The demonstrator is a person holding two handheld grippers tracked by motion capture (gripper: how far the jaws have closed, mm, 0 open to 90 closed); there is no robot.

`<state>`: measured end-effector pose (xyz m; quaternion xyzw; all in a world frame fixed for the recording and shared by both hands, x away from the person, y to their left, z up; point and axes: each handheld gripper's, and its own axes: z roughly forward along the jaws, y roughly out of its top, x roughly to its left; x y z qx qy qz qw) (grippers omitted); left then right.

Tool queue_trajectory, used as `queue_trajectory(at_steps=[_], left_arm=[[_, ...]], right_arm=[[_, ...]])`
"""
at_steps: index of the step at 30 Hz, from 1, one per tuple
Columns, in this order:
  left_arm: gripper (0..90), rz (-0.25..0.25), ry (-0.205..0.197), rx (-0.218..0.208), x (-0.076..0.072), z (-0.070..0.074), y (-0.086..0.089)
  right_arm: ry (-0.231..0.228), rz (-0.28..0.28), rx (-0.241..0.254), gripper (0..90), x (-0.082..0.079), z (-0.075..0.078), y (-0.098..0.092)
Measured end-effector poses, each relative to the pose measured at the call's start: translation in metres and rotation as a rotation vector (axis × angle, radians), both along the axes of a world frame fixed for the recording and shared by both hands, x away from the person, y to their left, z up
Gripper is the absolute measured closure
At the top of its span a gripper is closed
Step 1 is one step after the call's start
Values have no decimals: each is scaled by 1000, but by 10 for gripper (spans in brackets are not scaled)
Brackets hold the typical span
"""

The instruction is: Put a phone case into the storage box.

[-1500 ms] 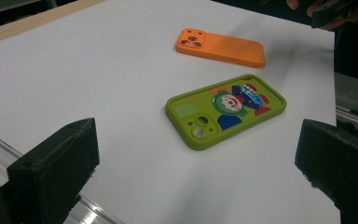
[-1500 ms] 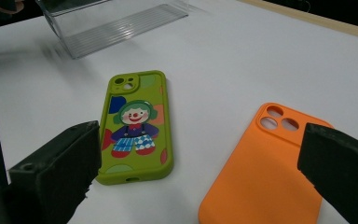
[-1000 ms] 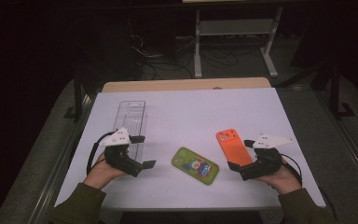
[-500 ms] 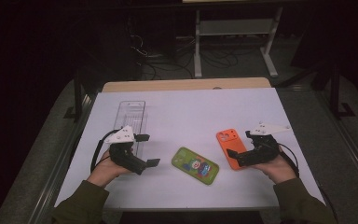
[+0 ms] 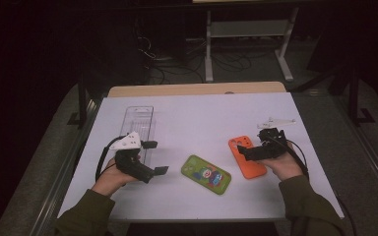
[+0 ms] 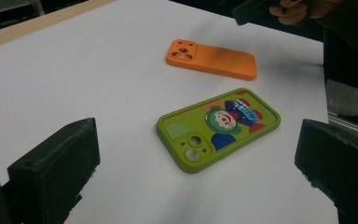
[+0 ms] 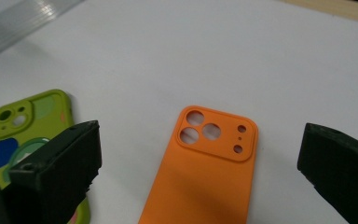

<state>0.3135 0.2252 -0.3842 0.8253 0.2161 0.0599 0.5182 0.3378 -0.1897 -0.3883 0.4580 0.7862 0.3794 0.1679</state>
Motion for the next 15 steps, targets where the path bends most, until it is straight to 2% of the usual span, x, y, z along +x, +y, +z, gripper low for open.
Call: queue_trajectory(at_steps=[2,3,5,9,10,11,15], left_arm=[[0,0,-2,0,0,0,0],[0,1,0,-1,0,0,0],[0,1,0,-2,0,0,0],[0,-1,-5,5,-1,0,0],[0,-1,-5,5,-1,0,0],[0,-2,-5,3,-1,0,0],[0,-2,-5,4,-1,1,0]], right_arm=[[7,-5,-5,0,1,-1,1],[32,-14,-20,0,5,-4,3],[41,-18,-24,0,6,-5,4],[98,-38,-64,0,10,-11,8],[98,-38,-64,0,10,-11,8],[115,-48,-95,0,11,-14,9],[133,-50,-118,0,11,-18,10]])
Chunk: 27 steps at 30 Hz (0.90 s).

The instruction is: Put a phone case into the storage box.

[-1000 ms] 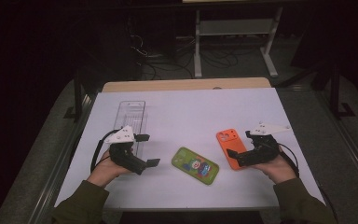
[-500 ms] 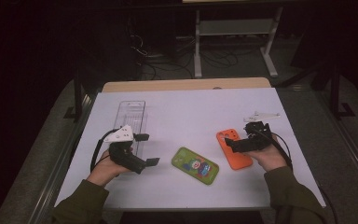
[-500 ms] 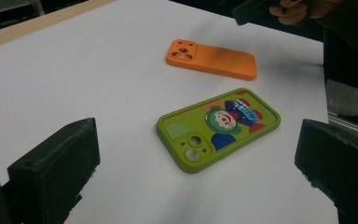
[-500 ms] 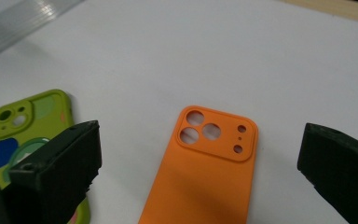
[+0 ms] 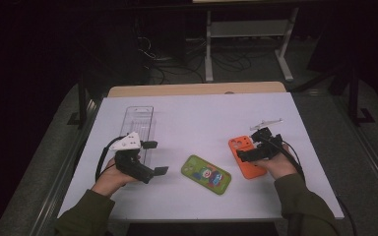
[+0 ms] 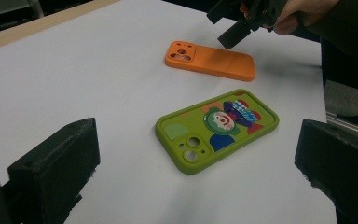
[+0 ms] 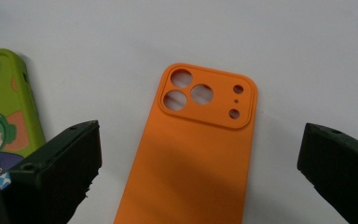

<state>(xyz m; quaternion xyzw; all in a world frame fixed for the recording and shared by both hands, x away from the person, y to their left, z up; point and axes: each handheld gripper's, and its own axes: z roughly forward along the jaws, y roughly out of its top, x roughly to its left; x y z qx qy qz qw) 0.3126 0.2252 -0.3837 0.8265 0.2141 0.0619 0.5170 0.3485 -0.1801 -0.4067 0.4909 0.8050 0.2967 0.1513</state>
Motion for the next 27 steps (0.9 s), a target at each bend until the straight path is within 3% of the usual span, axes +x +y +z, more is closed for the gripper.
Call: queue_trajectory(at_steps=[11,24,27], left_arm=[[0,2,-5,3,1,0,2],[0,6,-6,4,0,-1,1],[0,7,-8,4,0,-1,1]], right_arm=[[93,-20,-49,0,-1,-16,6],[135,-29,-96,0,-3,-30,13],[140,-33,-119,35,-3,-34,15]])
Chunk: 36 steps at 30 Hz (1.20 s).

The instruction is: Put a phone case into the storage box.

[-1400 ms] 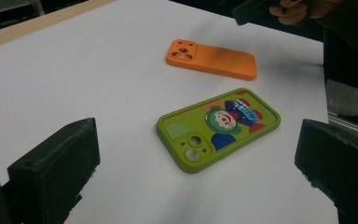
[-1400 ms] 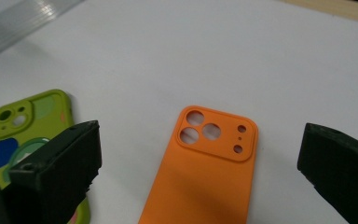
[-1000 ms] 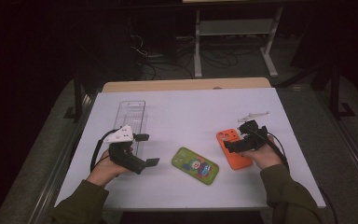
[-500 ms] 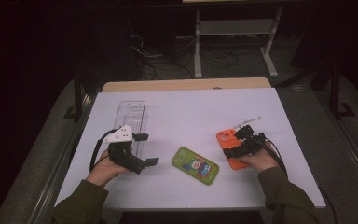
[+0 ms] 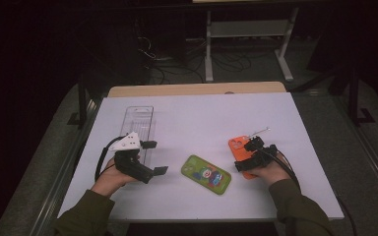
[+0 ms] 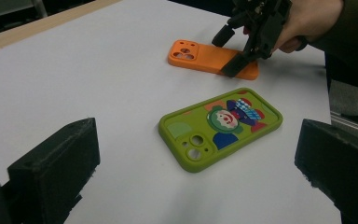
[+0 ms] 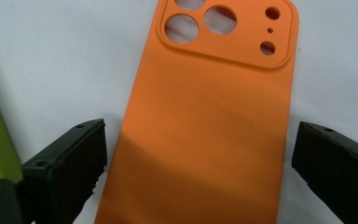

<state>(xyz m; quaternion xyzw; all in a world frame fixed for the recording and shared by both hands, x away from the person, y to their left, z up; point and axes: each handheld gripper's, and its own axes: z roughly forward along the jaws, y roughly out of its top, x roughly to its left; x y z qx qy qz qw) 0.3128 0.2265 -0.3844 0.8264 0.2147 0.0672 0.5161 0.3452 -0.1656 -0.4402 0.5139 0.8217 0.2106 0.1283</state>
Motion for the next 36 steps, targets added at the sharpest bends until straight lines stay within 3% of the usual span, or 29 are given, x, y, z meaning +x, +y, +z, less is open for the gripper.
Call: queue_trajectory(at_steps=[7,24,36], left_arm=[[0,6,1,-1,0,0,0],[0,10,-1,1,0,0,1],[0,21,0,0,1,0,2]], right_arm=[[13,-18,27,93,-1,0,-1],[12,-76,27,138,-3,1,0],[32,-47,46,150,-2,5,-7]])
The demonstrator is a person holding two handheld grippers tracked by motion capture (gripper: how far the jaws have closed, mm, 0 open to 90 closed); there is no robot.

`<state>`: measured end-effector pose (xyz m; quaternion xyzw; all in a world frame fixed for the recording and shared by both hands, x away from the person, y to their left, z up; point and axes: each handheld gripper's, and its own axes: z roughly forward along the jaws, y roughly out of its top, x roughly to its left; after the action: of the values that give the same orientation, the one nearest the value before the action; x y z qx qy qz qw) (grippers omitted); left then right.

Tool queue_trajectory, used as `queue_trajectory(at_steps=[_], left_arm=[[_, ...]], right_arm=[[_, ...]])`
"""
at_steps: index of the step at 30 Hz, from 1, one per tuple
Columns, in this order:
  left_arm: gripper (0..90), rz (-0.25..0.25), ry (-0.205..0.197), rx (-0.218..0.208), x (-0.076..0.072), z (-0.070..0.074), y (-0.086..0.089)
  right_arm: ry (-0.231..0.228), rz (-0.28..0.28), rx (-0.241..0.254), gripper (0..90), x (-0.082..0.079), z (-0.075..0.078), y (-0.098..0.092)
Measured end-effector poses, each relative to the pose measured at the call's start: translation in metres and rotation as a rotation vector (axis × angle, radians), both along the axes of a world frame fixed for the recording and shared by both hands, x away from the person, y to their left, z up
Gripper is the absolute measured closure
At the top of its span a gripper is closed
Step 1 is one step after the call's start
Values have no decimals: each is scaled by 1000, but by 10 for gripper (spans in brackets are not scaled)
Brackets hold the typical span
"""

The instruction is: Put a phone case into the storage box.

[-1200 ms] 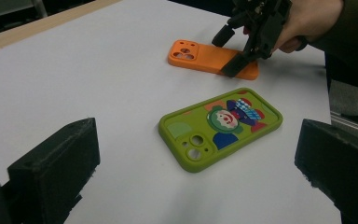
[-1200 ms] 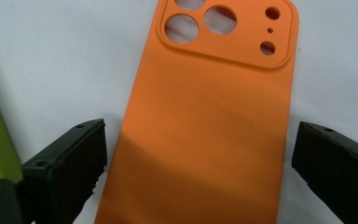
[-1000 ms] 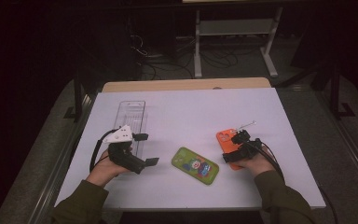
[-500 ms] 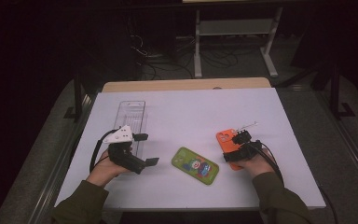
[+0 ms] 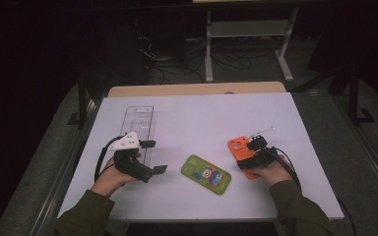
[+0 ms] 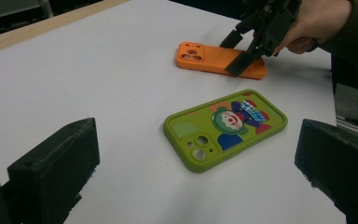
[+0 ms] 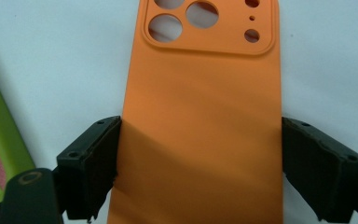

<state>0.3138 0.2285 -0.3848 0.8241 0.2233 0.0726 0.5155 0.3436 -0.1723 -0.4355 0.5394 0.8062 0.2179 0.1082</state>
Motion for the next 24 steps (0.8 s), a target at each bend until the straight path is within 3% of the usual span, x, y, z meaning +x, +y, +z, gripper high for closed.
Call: queue_trajectory(at_steps=[17,24], left_arm=[[0,-5,4,7,1,0,0],[0,4,19,2,3,3,-3]], right_arm=[[-44,55,22,151,3,18,-10],[-61,131,28,151,9,31,-15]])
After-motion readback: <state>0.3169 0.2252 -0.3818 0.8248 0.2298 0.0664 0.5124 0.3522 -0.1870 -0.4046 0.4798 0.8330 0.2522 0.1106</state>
